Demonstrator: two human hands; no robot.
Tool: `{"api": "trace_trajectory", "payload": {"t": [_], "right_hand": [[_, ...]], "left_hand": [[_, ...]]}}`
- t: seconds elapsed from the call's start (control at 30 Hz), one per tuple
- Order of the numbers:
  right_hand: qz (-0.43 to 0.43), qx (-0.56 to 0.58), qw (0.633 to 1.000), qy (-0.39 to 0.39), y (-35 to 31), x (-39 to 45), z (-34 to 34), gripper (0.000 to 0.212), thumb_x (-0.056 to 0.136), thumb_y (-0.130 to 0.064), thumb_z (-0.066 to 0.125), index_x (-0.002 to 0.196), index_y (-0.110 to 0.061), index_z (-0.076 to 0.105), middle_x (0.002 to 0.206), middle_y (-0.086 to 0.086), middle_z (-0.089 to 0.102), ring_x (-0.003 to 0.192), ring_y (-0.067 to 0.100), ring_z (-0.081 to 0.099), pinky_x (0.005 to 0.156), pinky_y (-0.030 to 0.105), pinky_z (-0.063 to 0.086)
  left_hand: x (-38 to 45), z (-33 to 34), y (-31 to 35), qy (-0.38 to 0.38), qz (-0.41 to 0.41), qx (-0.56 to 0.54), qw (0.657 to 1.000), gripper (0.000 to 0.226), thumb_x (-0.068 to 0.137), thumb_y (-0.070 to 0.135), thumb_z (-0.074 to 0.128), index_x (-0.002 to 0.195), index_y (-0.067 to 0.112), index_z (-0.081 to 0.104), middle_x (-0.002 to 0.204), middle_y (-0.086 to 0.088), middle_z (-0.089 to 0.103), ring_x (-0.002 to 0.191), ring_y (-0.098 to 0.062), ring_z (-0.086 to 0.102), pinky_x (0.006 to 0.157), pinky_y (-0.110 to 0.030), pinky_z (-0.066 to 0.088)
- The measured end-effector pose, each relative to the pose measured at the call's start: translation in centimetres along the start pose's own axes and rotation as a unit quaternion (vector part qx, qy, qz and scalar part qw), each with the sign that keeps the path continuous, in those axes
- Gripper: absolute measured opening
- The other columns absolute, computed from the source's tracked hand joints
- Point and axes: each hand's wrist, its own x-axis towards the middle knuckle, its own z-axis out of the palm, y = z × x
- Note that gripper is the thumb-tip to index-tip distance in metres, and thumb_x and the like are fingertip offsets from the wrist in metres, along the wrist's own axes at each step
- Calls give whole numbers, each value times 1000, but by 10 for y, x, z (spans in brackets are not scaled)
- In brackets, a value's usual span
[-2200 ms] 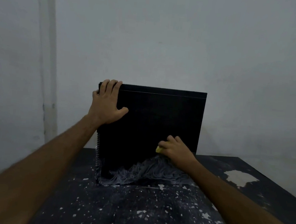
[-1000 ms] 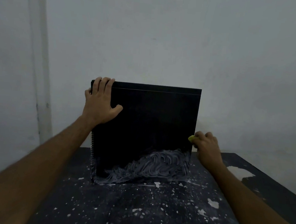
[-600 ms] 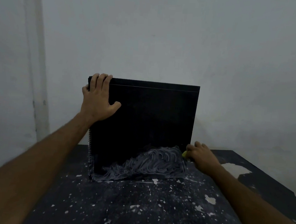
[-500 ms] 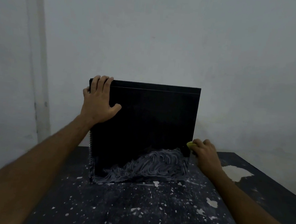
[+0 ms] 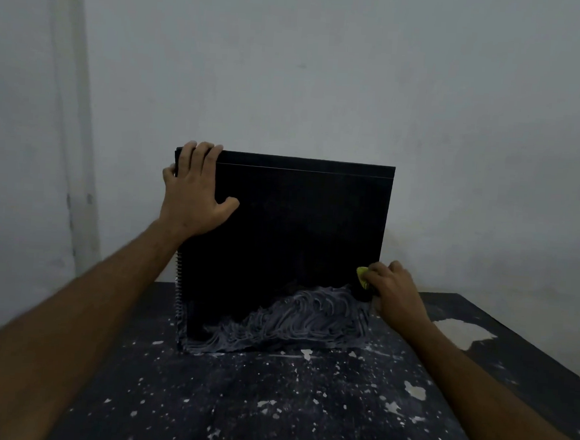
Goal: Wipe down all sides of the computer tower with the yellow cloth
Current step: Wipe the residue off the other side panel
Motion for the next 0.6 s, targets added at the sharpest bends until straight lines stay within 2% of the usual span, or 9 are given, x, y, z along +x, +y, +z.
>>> {"api": "trace_trajectory", "payload": {"t": [0.1, 0.23, 0.33, 0.47, 0.53, 0.6], "right_hand": [[-79, -43, 994, -55, -6, -3, 2, 35, 67, -4, 80, 99, -19, 76, 100, 5, 66, 81, 30, 54, 61, 39, 42], [8, 0, 1000, -5, 0, 3, -3, 35, 67, 4, 77, 98, -14, 74, 104, 7, 66, 79, 31, 49, 61, 38, 40], [-67, -50, 993, -87, -3, -1, 1, 25, 74, -5, 77, 95, -19, 74, 105, 3, 64, 86, 30, 52, 65, 40, 42], [18, 4, 1000, -23, 7, -9, 7, 28, 65, 3, 79, 86, -15, 72, 101, 6, 65, 79, 30, 50, 60, 38, 39], [-13, -13, 997, -77, 3, -14, 14, 25, 70, 3, 75, 86, -15, 72, 102, 5, 63, 83, 30, 52, 62, 36, 36], [2, -25, 993, -116, 3, -20, 18, 20, 77, 2, 71, 87, -15, 73, 100, 4, 62, 88, 29, 52, 64, 38, 39]], "left_hand": [[0, 0, -1, 2, 2, 2, 1000, 92, 76, 60, 48, 154, 16, 28, 158, -5, 29, 153, -29, 16, 108, -58, 32], [0, 1, -1, 5, -2, -2, 1000, 92, 76, 59, 48, 154, 16, 28, 157, -4, 30, 153, -28, 16, 107, -58, 32], [0, 1, 0, 2, -4, -4, 1000, 92, 76, 59, 49, 154, 16, 28, 157, -4, 30, 153, -28, 16, 108, -58, 32], [0, 2, -2, 3, -5, -1, 1000, 92, 76, 58, 50, 154, 17, 28, 157, -3, 29, 153, -27, 15, 108, -58, 32], [-1, 1, -2, 2, -5, 1, 1000, 92, 76, 58, 50, 154, 16, 28, 157, -3, 29, 153, -27, 16, 108, -58, 32], [-1, 1, 0, 0, -3, 0, 1000, 92, 75, 58, 50, 154, 16, 28, 157, -4, 30, 153, -28, 16, 107, -58, 32]]}}
